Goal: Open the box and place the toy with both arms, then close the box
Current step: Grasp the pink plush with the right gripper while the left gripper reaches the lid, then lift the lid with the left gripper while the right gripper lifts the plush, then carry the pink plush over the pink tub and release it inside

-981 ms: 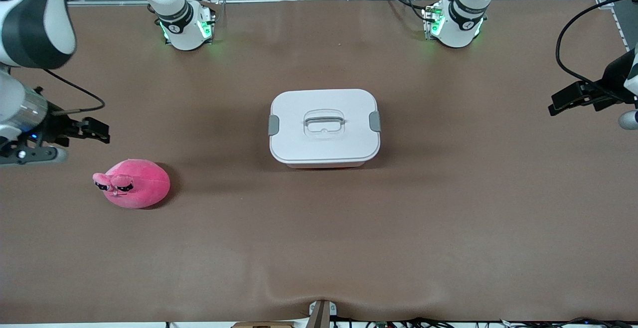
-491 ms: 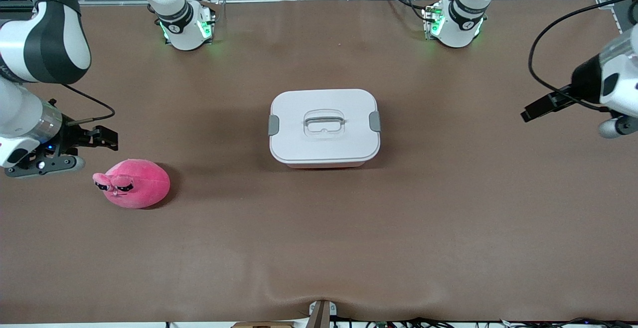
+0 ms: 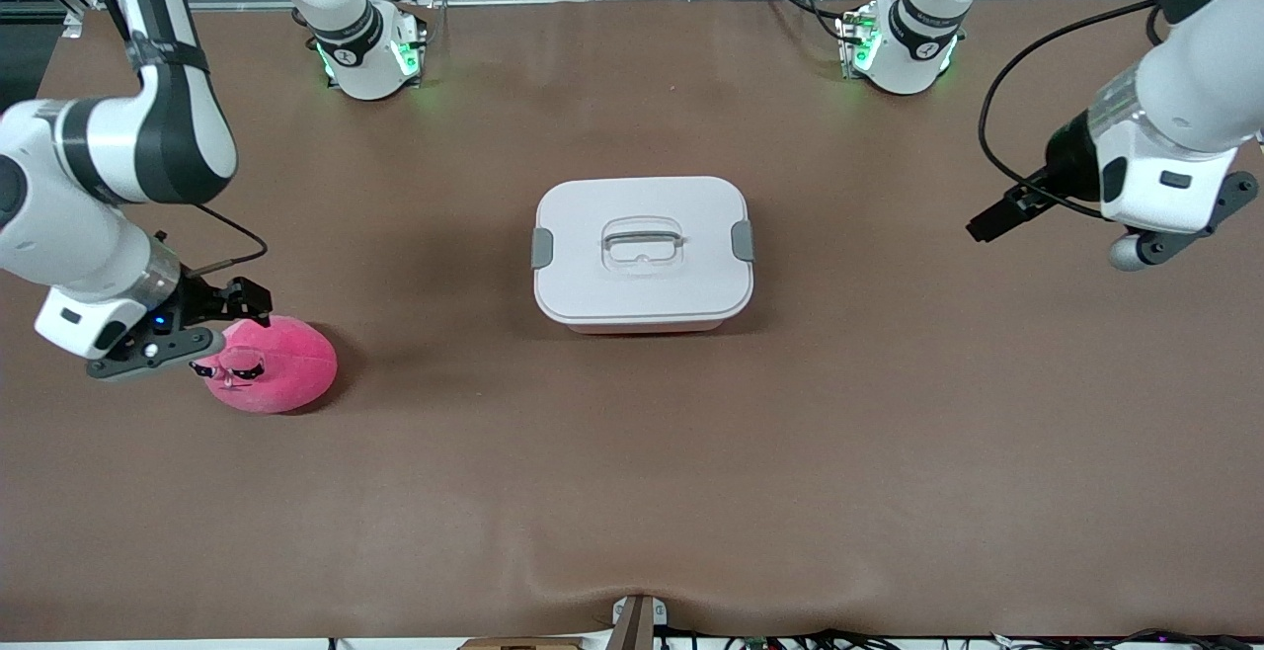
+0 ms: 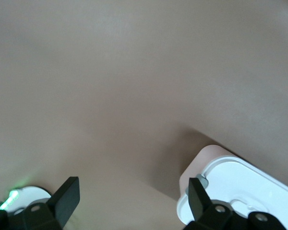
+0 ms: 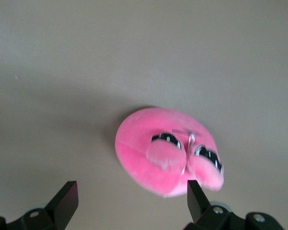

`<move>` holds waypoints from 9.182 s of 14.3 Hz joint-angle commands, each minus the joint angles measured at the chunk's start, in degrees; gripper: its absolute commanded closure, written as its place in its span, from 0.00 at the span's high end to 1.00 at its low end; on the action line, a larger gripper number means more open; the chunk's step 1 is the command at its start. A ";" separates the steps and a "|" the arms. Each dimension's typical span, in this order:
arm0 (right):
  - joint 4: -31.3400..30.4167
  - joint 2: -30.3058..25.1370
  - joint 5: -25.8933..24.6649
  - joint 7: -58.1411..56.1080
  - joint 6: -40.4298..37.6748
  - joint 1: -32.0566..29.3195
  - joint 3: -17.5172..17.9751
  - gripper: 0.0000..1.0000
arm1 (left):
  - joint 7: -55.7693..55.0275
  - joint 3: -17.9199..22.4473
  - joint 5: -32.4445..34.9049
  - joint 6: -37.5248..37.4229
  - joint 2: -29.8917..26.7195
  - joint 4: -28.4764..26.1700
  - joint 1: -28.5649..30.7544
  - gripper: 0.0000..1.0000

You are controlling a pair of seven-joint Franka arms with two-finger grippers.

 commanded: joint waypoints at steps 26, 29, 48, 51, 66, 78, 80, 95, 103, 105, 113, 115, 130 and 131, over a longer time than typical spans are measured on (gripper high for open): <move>-8.34 5.57 -0.42 -15.27 17.73 -3.78 0.21 1.00 | -73.53 0.09 -0.72 18.39 13.46 -0.07 -28.16 1.00; -8.34 5.74 -0.42 -15.09 16.68 -3.95 0.12 0.88 | -77.85 0.09 -0.81 21.21 16.27 0.02 -30.09 1.00; 8.44 5.75 -0.86 -50.57 4.19 -5.00 -0.14 0.00 | -93.60 0.26 1.20 26.67 24.28 -1.99 -36.51 1.00; 11.34 5.75 -1.13 -59.54 4.10 -5.44 -0.23 0.00 | -93.42 0.18 3.14 26.76 23.84 -3.58 -36.51 0.80; 15.82 10.57 -1.13 -79.25 8.59 -3.61 -0.05 0.00 | -92.72 0.18 3.14 26.93 20.85 -3.58 -35.72 0.00; 19.08 12.07 -1.74 -92.95 8.85 -0.53 0.04 0.00 | -85.43 0.18 3.14 23.07 14.88 -5.77 -30.46 0.00; 20.40 13.21 -1.66 -95.50 8.76 -1.22 0.04 0.00 | -82.80 0.18 3.14 23.07 12.60 -8.49 -29.23 0.00; 22.95 14.01 -1.74 -98.76 0.78 8.86 0.30 0.00 | -69.69 0.18 4.37 25.35 1.69 -20.28 -13.59 0.00; 26.03 11.72 -8.03 -85.34 -14.60 29.59 -0.23 0.00 | -57.31 0.09 4.29 26.32 -0.68 -24.06 -3.22 0.00; 25.85 10.24 -14.89 -78.67 -17.50 35.92 0.12 0.00 | -56.95 0.09 3.67 26.49 -0.77 -24.33 -1.72 0.00; 25.94 10.14 -24.94 -70.55 -25.24 47.98 0.04 0.00 | -50.18 0.00 3.50 28.86 -2.00 -27.84 2.42 0.00; 25.85 10.14 -25.03 -69.07 -27.87 50.26 0.04 0.00 | -50.00 0.00 3.50 28.87 -2.00 -27.84 2.42 0.00; 22.16 11.55 -27.23 -50.25 -33.43 59.24 0.12 0.00 | -47.72 0.09 3.50 29.04 -2.44 -28.81 2.51 0.00; 22.07 11.81 -27.32 -49.46 -33.43 59.33 0.12 0.00 | -47.63 0.09 3.50 29.04 -2.44 -28.81 2.51 0.00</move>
